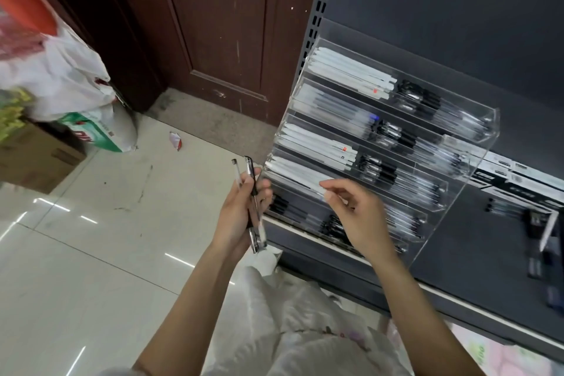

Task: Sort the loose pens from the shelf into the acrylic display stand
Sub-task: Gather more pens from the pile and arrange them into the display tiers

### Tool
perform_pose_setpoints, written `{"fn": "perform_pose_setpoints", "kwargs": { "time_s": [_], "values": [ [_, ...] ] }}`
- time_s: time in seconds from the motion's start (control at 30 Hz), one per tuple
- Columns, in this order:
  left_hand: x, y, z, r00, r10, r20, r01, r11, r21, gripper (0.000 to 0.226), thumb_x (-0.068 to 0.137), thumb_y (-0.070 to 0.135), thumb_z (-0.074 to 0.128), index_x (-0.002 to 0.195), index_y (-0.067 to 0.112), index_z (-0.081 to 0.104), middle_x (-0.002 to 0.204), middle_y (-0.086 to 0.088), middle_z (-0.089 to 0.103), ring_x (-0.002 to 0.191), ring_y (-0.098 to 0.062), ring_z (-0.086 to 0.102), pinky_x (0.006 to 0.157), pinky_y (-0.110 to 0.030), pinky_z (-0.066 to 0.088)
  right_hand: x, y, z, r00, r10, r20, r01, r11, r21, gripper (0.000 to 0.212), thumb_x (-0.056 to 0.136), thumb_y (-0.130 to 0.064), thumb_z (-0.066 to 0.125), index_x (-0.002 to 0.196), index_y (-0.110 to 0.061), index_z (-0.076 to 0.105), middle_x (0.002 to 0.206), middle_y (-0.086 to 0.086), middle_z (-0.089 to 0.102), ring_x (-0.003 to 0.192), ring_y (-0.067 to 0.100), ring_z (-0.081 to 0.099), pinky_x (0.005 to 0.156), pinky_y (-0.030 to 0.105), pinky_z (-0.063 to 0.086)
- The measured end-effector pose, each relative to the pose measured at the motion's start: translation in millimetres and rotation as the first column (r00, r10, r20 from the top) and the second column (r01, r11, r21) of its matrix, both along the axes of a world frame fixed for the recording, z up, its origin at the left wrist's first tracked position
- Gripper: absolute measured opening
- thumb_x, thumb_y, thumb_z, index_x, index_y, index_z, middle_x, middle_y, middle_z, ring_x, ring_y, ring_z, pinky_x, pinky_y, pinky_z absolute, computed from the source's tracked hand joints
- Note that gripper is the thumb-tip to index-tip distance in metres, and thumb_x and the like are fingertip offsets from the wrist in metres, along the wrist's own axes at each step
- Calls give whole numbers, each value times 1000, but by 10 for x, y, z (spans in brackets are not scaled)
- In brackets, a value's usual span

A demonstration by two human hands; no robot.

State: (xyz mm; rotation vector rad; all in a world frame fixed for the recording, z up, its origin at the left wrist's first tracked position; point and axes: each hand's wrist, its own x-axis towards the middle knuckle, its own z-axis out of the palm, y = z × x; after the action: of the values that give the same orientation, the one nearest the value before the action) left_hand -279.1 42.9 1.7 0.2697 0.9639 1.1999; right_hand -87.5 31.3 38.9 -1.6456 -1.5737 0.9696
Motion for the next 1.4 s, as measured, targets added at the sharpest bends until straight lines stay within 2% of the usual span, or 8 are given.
{"fn": "perform_pose_setpoints", "kwargs": {
  "time_s": [0.1, 0.3, 0.47, 0.67, 0.83, 1.03, 1.2, 1.4],
  "values": [
    [62, 16, 32, 990, 47, 134, -48, 999, 6, 23, 103, 20, 33, 108, 15, 55, 112, -6, 70, 103, -20, 67, 85, -35, 57, -61, -14, -7, 991, -58, -123, 51, 997, -59, 17, 91, -8, 59, 97, -22, 66, 89, -7, 68, 85, 7, 66, 76, 23, 53],
    [259, 0, 149, 962, -23, 271, 8, 998, 55, 29, 102, 26, 33, 115, 15, 56, 133, -13, 57, 121, -32, 56, 98, -49, 47, -304, -74, -33, 971, -37, -234, 15, 995, -95, 9, 89, -7, 61, 93, -15, 60, 87, -5, 67, 79, 13, 70, 73, 30, 56],
    [299, -2, 161, 964, 7, 267, -16, 999, 31, 28, 102, 24, 35, 119, 16, 55, 124, -6, 63, 109, -20, 64, 87, -36, 56, -306, -108, -51, 987, 63, -148, -77, 993, -89, 10, 88, -9, 62, 91, -19, 62, 89, -12, 67, 80, 9, 67, 73, 28, 55],
    [338, 1, 148, 955, 68, 287, -82, 996, 36, 23, 101, 25, 39, 110, 16, 58, 104, -2, 65, 89, -13, 63, 91, -36, 50, -353, -164, 124, 970, 111, 218, -163, 958, 237, 17, 86, -38, 60, 89, -20, 62, 85, -14, 59, 81, 2, 54, 70, 15, 43],
    [380, 8, 150, 929, 51, 366, -80, 995, 66, 17, 99, 24, 42, 107, 16, 55, 89, 3, 59, 78, -10, 58, 86, -30, 48, -524, -267, 187, 912, 247, 328, -264, 964, 9, 29, 80, -40, 69, 94, -22, 51, 72, -9, 66, 63, 8, 63, 60, 33, 53],
    [141, 127, 88, 915, 262, 305, -291, 955, 53, 20, 103, 20, 34, 98, 17, 54, 83, 4, 56, 67, -6, 54, 68, -21, 50, -283, -317, 314, 965, 222, 138, -218, 975, -45, 8, 84, -14, 65, 90, -19, 63, 66, -15, 60, 61, 4, 59, 54, 16, 47],
    [35, 55, 55, 971, 24, -239, 0, 995, 100, 22, 103, 18, 34, 103, 15, 56, 103, -1, 67, 75, -7, 62, 65, -19, 51, 127, -53, 564, 976, 63, -209, -106, 974, -202, 7, 85, -16, 66, 83, -19, 72, 65, -7, 63, 62, 3, 52, 60, 16, 40],
    [415, -130, 154, 902, -329, -280, 370, 923, 106, 28, 103, 20, 34, 118, 15, 57, 88, 0, 68, 70, -11, 62, 59, -20, 47, -62, 320, 455, 942, 283, 180, -253, 952, -171, 36, 84, -43, 62, 72, -10, 65, 56, -6, 53, 48, 4, 43, 50, 19, 34]
  ]
}}
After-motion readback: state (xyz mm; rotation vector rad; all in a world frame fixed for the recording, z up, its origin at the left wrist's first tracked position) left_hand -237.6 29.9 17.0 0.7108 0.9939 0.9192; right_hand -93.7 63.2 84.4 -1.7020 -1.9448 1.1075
